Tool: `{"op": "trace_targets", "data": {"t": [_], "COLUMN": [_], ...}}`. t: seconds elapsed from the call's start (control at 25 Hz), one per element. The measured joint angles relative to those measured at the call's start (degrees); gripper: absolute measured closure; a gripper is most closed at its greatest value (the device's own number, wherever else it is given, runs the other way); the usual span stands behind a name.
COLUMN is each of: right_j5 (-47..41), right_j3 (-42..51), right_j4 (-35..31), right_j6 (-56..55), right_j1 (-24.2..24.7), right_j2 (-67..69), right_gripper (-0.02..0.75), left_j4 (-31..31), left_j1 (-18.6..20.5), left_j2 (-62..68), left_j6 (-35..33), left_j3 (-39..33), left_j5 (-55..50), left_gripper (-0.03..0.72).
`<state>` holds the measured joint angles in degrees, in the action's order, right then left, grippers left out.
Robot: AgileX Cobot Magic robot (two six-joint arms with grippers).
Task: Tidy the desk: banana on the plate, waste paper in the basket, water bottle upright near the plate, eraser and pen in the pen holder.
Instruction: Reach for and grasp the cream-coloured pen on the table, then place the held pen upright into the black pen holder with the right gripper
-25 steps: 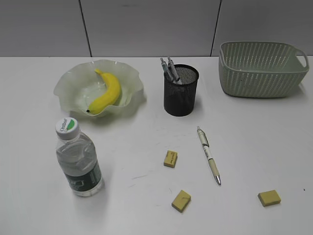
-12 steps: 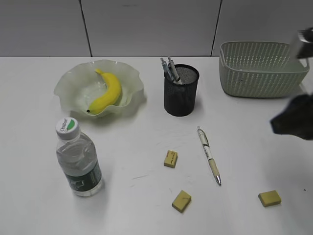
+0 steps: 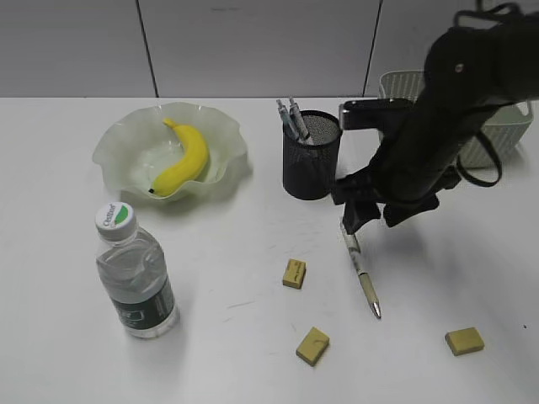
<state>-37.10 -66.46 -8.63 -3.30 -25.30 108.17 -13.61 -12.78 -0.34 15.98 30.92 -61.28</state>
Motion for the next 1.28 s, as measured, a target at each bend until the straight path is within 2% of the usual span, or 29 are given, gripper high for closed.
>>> {"op": "trace_targets", "data": {"t": [0.12,0.32,0.44,0.64,0.8,0.88,0.96,1.04,1.08,1.2,1.28], "right_j5": [-0.4,-0.4,-0.4,-0.4,0.2,3.9,13.8,28.8,39.3,68.2,79.5], "right_j3": [-2.2,-4.0,-4.2,-4.2,-3.8,-1.5,3.4,9.5,12.8,17.8,17.0], "right_j4": [-0.7,-1.1,-1.1,-1.1,-0.6,0.5,1.3,2.7,3.6,7.3,9.6], "right_j6": [-0.4,-0.9,-1.5,-1.8,-1.8,-2.4,-3.1,-3.1,-3.1,-2.8,-2.6], "right_j1": [-0.3,-0.3,-0.3,-0.3,-0.3,-0.3,-0.2,-0.1,-0.1,-0.1,-0.1], "right_j2": [5.4,10.3,11.2,11.3,9.1,3.9,-3.8,-12.9,-16.4,-18.4,-14.7], "right_gripper": [0.239,0.287,0.383,0.609,0.606,0.606,0.606,0.606,0.606,0.606,0.606], "left_j4": [0.0,0.0,0.0,0.0,0.0,0.0,0.0,0.0,0.0,0.0,0.0], "left_j1": [3.4,4.1,4.1,4.1,4.1,4.1,4.1,4.1,4.1,4.2,4.2], "left_j2": [0.0,0.0,0.0,0.0,0.0,0.0,0.0,0.0,0.0,0.0,0.0], "left_j6": [-0.1,-0.1,-0.1,-0.1,-0.1,-0.1,-0.1,-0.1,-0.1,-0.1,-0.1], "left_j3": [0.0,0.0,0.0,0.0,0.0,0.0,0.0,0.0,0.0,0.0,0.0], "left_j5": [0.0,0.0,0.0,0.0,0.0,0.0,0.0,0.0,0.0,0.0,0.0], "left_gripper": [0.127,0.127,0.127,0.127,0.127,0.127,0.127,0.127,0.127,0.127,0.127]}}
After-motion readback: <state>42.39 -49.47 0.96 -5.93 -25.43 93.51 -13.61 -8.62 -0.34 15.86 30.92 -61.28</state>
